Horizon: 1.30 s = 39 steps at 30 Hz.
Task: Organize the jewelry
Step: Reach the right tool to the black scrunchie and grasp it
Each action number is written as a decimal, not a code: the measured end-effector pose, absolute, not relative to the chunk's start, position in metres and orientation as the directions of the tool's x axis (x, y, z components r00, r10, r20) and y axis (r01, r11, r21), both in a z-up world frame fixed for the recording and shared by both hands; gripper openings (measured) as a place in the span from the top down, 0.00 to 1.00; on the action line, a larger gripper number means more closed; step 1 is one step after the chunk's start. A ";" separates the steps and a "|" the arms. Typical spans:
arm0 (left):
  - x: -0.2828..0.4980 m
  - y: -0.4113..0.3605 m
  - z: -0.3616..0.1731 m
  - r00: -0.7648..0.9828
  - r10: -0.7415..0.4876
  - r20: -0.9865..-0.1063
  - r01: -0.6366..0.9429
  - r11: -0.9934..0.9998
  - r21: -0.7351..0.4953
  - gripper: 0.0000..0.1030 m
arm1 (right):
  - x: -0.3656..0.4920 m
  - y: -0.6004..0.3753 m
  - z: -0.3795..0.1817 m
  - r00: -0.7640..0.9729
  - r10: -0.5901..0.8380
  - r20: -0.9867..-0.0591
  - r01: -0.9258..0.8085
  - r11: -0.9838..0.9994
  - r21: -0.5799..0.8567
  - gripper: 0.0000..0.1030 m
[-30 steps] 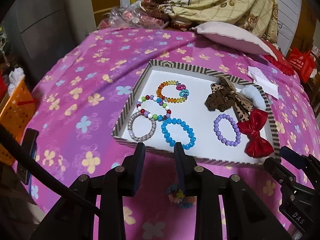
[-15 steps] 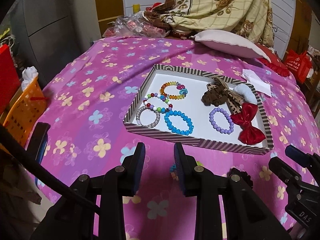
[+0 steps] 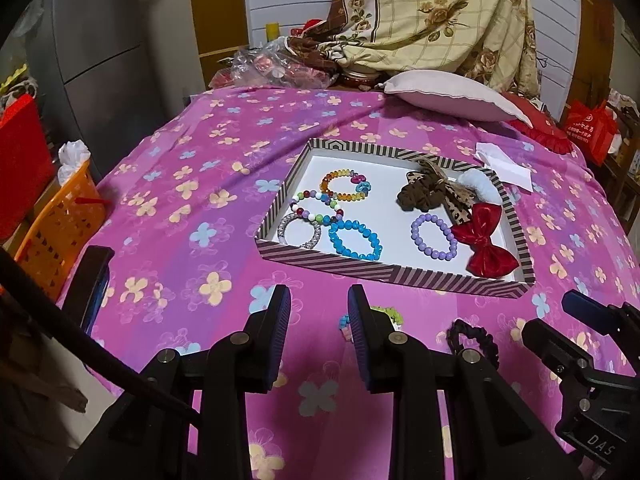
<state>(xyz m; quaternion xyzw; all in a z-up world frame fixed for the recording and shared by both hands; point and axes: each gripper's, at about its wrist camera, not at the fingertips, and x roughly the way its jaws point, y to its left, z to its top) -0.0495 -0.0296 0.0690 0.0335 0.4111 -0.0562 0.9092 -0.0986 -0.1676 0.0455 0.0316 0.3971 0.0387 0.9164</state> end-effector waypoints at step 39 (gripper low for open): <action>-0.012 0.020 0.012 0.435 -0.203 -0.877 0.039 0.977 -0.207 0.52 | -0.071 -0.194 -0.038 0.529 0.064 -0.846 -0.006 0.997 0.071 0.36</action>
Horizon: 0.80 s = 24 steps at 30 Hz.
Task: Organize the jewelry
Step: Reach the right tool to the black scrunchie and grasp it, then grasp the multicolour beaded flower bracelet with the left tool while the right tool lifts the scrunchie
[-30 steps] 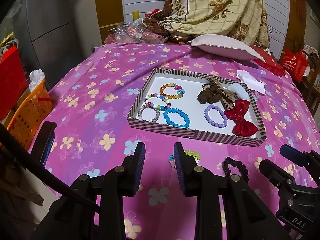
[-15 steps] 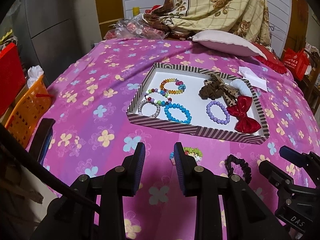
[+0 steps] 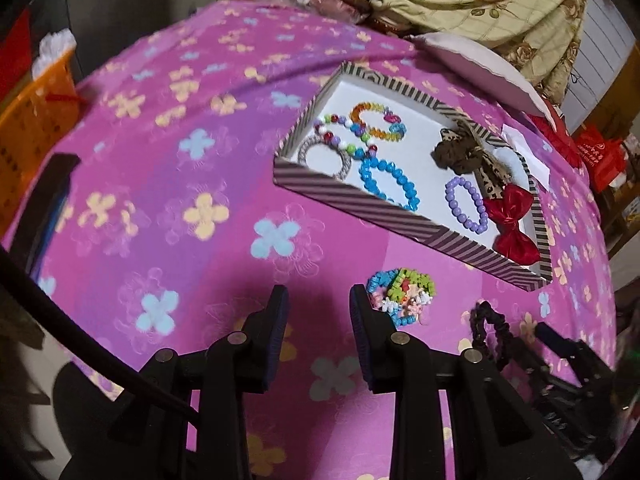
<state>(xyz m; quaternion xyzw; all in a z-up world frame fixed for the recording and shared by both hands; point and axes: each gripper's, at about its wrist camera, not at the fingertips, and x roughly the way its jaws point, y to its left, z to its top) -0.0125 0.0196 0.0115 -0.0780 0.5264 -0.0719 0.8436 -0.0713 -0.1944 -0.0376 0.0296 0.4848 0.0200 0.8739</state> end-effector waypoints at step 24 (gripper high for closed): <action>0.019 -0.036 -0.031 0.278 -0.289 -0.916 0.113 0.957 -0.268 0.54 | -0.056 -0.190 -0.052 0.547 0.056 -0.835 -0.055 0.998 0.031 0.74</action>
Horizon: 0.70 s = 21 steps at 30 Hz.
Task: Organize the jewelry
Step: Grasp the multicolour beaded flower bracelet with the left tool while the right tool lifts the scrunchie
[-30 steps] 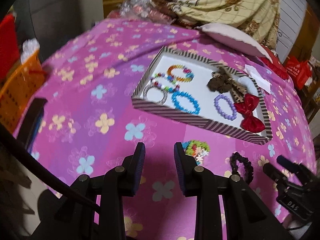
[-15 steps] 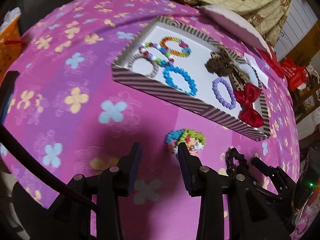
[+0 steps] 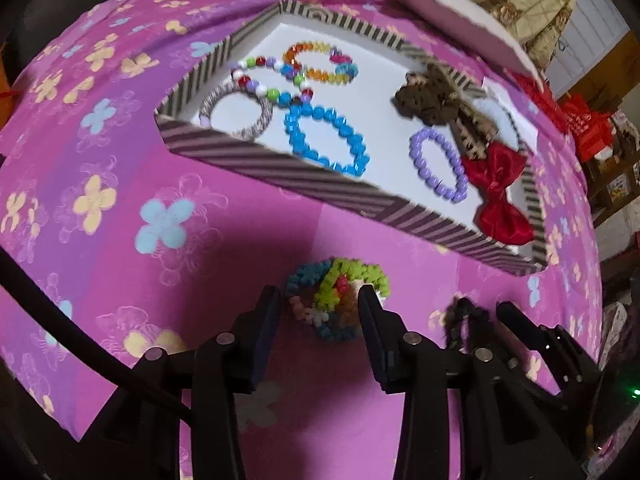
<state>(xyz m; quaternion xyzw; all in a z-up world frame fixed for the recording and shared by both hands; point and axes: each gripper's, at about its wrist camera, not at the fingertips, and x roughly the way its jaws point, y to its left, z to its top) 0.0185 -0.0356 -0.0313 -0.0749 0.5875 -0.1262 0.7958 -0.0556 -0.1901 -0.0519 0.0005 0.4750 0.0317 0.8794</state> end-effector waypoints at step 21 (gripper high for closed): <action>0.015 -0.013 0.061 0.425 -0.353 -0.834 0.182 0.935 -0.303 0.67 | -0.065 -0.187 0.031 0.646 0.145 -0.749 -0.137 0.988 0.073 0.91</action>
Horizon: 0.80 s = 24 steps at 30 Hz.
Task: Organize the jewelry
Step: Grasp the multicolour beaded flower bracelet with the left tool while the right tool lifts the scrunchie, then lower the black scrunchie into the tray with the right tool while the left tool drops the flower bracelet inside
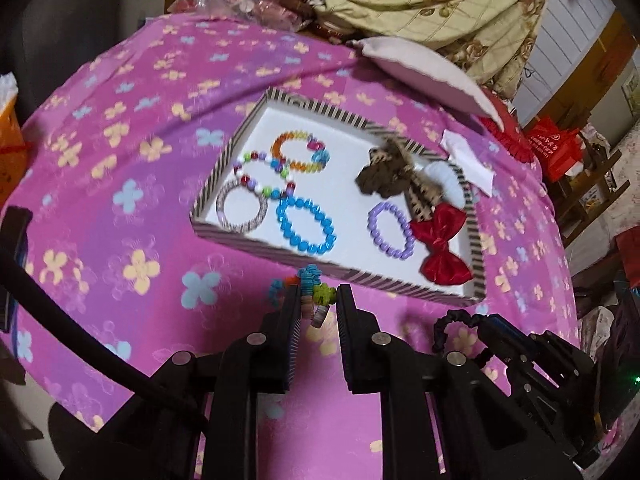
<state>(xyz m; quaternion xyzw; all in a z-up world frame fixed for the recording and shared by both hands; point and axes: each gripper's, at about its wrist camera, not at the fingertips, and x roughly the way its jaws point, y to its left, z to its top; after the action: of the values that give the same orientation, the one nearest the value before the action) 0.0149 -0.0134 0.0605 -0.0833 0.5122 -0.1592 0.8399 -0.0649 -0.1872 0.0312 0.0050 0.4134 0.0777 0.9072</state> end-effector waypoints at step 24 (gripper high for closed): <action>0.084 -0.059 0.075 0.451 -0.277 -0.848 0.196 0.958 -0.209 0.67 | 0.026 -0.198 0.018 0.626 0.210 -0.750 -0.068 0.974 0.216 0.90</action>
<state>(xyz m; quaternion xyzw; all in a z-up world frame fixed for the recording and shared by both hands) 0.0839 -0.0588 0.0749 -0.0402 0.5050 -0.1389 0.8509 0.0256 -0.1976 0.0181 0.0838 0.4251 0.0775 0.8979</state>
